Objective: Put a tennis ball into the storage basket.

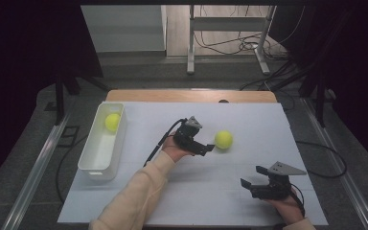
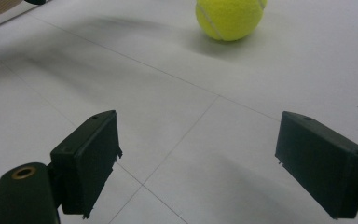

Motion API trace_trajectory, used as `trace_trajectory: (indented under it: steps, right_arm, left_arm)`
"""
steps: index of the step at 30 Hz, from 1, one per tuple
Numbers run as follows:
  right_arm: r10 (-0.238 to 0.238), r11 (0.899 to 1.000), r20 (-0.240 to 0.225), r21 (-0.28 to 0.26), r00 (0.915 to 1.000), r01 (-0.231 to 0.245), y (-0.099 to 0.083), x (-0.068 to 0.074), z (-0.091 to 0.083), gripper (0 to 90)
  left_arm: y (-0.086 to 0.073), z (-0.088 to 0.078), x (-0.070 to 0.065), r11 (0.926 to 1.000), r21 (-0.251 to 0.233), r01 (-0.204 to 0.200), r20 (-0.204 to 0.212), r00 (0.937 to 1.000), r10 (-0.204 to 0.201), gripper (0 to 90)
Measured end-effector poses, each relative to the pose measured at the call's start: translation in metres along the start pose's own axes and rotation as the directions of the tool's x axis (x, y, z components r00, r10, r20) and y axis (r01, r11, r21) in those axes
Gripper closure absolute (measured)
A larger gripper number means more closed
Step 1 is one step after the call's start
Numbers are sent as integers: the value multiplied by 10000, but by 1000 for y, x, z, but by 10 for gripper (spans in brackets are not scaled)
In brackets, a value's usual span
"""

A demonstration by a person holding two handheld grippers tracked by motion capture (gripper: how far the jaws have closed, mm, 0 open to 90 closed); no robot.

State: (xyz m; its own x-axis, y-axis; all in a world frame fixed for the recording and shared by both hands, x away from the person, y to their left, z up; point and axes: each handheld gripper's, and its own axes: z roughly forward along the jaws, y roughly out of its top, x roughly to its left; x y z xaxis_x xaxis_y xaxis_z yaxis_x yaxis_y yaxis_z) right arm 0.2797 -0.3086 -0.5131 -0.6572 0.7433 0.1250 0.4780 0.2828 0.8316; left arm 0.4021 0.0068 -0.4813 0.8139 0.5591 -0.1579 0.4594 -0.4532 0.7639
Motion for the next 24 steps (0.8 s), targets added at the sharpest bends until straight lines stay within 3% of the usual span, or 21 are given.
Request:
trace_trajectory:
  steps: [24]
  right_arm:
    - [-4, 10000, 79, 10, 10000, 4, 0, 0, 0, 141]
  left_arm:
    - [9, 25, -4, 9993, 337, -135, 133, 9998, 131, 68]
